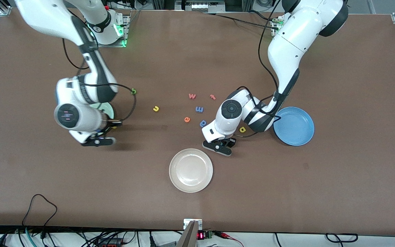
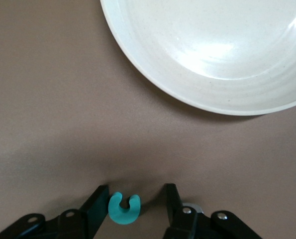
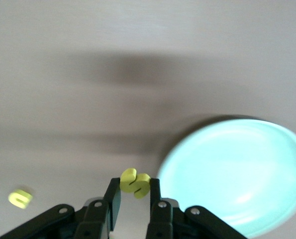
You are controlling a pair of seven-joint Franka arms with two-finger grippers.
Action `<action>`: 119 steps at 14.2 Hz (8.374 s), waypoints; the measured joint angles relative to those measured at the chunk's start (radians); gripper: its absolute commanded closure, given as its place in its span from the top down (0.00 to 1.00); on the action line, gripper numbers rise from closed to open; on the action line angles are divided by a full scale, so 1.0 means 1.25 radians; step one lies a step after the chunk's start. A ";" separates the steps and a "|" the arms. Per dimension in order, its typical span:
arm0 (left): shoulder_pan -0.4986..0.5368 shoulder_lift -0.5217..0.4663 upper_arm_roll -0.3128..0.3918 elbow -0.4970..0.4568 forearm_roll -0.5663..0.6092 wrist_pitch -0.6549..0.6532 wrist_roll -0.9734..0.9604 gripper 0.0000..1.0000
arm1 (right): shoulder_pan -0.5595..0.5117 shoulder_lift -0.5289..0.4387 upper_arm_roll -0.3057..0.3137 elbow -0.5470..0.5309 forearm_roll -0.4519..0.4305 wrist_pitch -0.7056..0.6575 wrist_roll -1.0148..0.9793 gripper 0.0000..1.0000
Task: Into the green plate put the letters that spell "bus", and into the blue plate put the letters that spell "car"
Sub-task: 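Carry the yellow s over the green plate with the right gripper, then release the s on the green plate while the left gripper places c on blue plate, then reach the green q with the right gripper while the left gripper reaches yellow a, then grasp the green q with the right gripper while the left gripper grasps yellow a, then place the q on the green plate while the left gripper places a on blue plate, then grasp the yellow u with the right gripper while the left gripper grasps teal L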
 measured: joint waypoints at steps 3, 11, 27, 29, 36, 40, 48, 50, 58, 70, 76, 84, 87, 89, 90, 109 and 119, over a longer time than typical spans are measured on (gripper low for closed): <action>-0.001 -0.003 -0.001 -0.002 0.000 -0.002 0.000 0.25 | -0.084 -0.008 -0.001 -0.053 0.000 0.010 -0.094 0.20; -0.002 -0.025 -0.003 0.004 0.000 -0.069 0.000 0.21 | -0.126 -0.008 0.009 -0.228 0.000 0.200 -0.142 1.00; 0.371 -0.268 -0.114 -0.219 0.000 -0.389 0.337 0.25 | 0.077 -0.110 0.031 -0.298 0.044 0.175 -0.015 1.00; 0.459 -0.270 -0.146 -0.291 0.000 -0.306 0.380 0.26 | 0.104 -0.117 0.031 -0.331 0.044 0.200 0.023 0.98; 0.501 -0.281 -0.155 -0.436 0.000 -0.122 0.390 1.00 | 0.150 -0.132 0.031 -0.393 0.044 0.228 0.079 0.67; 0.506 -0.308 -0.171 -0.431 0.000 -0.159 0.384 1.00 | 0.154 -0.132 0.030 -0.441 0.044 0.295 0.092 0.71; 0.397 -0.328 -0.267 -0.382 0.000 -0.181 0.171 0.81 | 0.173 -0.131 0.030 -0.482 0.044 0.321 0.109 0.70; 0.382 -0.286 -0.260 -0.381 0.042 -0.120 0.163 0.81 | 0.173 -0.131 0.030 -0.491 0.044 0.328 0.110 0.68; 0.358 -0.233 -0.252 -0.366 0.118 -0.018 0.138 0.81 | 0.176 -0.132 0.031 -0.517 0.048 0.366 0.115 0.46; 0.354 -0.217 -0.257 -0.367 0.174 0.006 0.128 0.82 | 0.194 -0.135 0.029 -0.515 0.049 0.371 0.121 0.08; 0.352 -0.184 -0.252 -0.370 0.180 0.006 0.119 0.82 | 0.139 -0.154 -0.037 -0.431 0.047 0.383 0.058 0.05; 0.340 -0.146 -0.245 -0.370 0.293 0.013 0.056 0.69 | -0.042 -0.115 -0.066 -0.298 0.046 0.253 -0.191 0.44; 0.338 -0.145 -0.245 -0.369 0.298 0.026 0.052 0.37 | -0.054 -0.068 -0.066 -0.295 0.043 0.270 -0.196 1.00; 0.339 -0.145 -0.245 -0.367 0.298 0.029 0.051 0.23 | -0.053 -0.059 -0.063 -0.277 0.042 0.269 -0.196 1.00; 0.340 -0.146 -0.244 -0.364 0.298 0.029 0.050 0.18 | -0.051 -0.063 -0.057 -0.262 0.042 0.259 -0.195 1.00; 0.739 -0.180 -0.446 -0.318 0.298 -0.331 0.182 0.45 | 0.358 0.010 -0.034 -0.250 0.050 0.370 0.183 0.61; 0.738 -0.171 -0.581 -0.348 0.297 -0.380 -0.063 1.00 | 0.358 0.033 -0.034 -0.249 0.051 0.416 0.186 0.26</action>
